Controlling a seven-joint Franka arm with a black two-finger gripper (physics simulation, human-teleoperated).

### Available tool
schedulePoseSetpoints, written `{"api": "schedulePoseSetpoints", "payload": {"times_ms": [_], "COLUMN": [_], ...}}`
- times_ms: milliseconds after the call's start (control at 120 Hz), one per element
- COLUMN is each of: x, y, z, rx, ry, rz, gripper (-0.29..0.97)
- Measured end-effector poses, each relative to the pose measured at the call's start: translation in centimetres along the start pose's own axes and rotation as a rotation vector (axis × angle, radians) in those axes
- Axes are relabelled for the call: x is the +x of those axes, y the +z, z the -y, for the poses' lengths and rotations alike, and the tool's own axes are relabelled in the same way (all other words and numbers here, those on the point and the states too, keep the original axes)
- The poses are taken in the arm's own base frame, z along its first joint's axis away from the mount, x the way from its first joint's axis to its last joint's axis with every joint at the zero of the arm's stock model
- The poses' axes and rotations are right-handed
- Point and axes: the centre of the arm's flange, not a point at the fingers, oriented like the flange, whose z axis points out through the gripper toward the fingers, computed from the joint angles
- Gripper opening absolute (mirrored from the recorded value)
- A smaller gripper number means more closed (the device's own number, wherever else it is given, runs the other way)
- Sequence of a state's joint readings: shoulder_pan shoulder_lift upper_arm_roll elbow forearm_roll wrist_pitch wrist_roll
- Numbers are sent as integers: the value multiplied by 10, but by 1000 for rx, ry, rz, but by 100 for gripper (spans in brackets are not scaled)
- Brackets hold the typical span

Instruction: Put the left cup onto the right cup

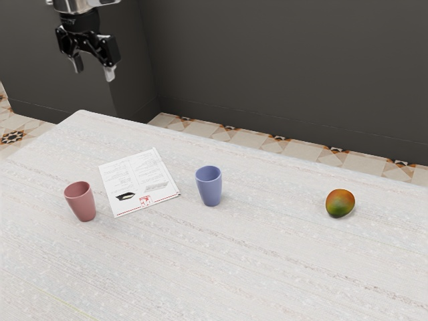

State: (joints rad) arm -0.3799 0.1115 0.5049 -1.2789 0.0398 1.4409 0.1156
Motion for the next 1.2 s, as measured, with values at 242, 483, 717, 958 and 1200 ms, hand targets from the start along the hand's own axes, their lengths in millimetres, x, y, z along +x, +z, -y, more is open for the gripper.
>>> {"api": "schedulePoseSetpoints", "payload": {"times_ms": [242, 483, 717, 958, 1200], "x": [-35, -72, -69, -72, -74], "y": [42, 165, 207, 242, 267], "z": [-3, 57, 53, 44, 44], "rx": [-48, -47, -66, -89, -91], "ry": [69, -51, -95, -137, -176], "rz": [61, 153, 132, 129, 123], "gripper": [66, 66, 66, 66, 66]}}
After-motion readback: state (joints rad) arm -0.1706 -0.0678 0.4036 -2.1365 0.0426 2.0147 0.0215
